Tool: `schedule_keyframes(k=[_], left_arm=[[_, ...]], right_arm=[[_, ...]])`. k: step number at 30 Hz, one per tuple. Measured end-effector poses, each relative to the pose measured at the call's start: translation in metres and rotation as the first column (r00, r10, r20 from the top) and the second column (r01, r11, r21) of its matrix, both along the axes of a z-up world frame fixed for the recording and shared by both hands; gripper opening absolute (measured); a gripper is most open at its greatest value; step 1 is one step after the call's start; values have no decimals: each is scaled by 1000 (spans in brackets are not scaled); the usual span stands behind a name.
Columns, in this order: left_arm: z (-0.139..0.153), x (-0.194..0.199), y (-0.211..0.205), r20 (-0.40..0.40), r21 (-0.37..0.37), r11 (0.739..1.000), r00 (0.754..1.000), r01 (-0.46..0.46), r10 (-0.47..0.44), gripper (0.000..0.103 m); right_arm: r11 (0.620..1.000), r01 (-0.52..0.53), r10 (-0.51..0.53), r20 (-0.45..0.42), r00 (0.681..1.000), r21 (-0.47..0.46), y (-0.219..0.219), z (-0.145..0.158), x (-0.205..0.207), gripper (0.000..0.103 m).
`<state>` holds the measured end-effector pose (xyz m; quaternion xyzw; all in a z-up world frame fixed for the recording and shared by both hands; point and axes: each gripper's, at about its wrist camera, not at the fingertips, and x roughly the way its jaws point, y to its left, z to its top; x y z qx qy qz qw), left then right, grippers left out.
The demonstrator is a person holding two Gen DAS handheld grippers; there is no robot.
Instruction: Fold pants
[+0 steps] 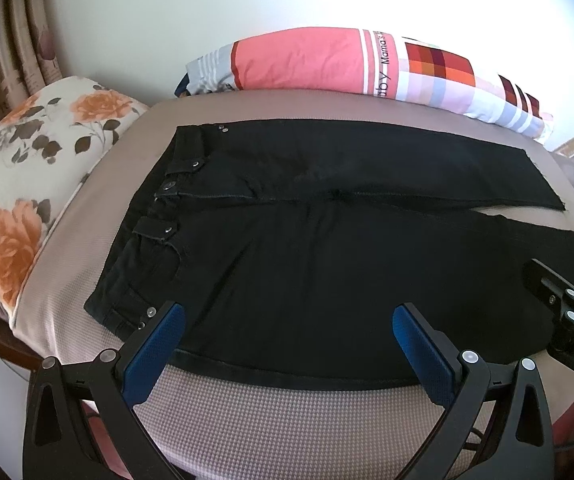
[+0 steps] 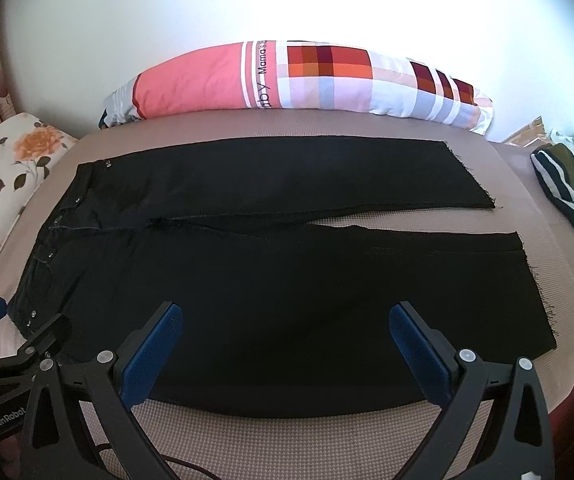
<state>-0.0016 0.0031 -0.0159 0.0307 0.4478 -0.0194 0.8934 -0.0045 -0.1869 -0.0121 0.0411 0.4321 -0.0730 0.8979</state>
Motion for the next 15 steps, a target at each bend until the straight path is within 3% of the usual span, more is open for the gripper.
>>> schedule_keyframes(k=[15], left_arm=[[-3, 0, 0, -13, -2, 1000, 1000, -3, 3, 103]], right_arm=[[1000, 2, -2, -10, 1000, 11, 1, -3, 0, 103]])
